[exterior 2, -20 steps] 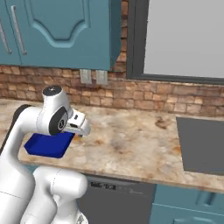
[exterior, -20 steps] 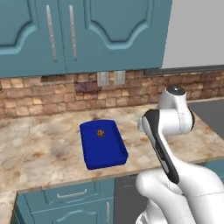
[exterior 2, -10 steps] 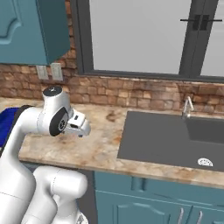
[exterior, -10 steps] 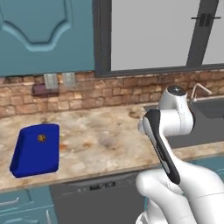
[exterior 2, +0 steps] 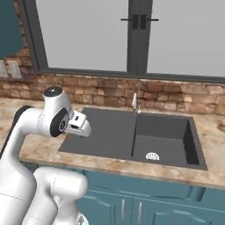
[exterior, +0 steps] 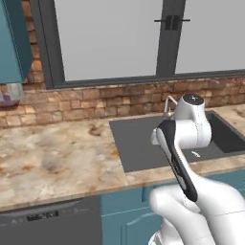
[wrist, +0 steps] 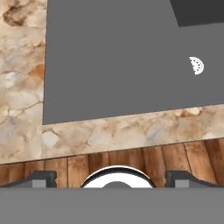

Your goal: Move the dessert items from the plate to the tray.

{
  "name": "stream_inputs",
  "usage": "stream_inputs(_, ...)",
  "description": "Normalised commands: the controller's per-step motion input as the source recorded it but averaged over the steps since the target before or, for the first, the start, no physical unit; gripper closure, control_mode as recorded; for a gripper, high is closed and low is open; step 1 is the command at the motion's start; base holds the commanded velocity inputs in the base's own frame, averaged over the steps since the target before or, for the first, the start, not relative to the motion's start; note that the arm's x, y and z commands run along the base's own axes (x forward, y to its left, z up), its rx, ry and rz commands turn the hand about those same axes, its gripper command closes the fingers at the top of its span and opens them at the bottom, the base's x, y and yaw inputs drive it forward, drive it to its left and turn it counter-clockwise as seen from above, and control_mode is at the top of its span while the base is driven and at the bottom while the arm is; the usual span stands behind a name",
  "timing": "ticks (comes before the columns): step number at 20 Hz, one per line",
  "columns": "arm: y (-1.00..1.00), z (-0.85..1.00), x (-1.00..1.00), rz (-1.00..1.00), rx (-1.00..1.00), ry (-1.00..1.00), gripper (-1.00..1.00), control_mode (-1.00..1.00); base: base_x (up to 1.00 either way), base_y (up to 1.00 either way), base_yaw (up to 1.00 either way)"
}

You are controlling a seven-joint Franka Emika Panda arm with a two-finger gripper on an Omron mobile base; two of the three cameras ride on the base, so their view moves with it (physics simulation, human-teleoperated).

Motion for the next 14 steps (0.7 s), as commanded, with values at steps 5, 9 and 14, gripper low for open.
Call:
stream_inputs(5, 0.00, 0.00, 0.00, 0.00, 0.00, 0.00, -1.00, 1.00, 0.00, -0.91, 0.00)
stream_inputs(9, 0.00, 0.00, 0.00, 0.00, 0.00, 0.00, -1.00, 1.00, 0.00, -0.80, 0.00)
stream_inputs(14, 0.00, 0.00, 0.00, 0.00, 0.00, 0.00, -1.00, 1.00, 0.00, -0.78, 0.00)
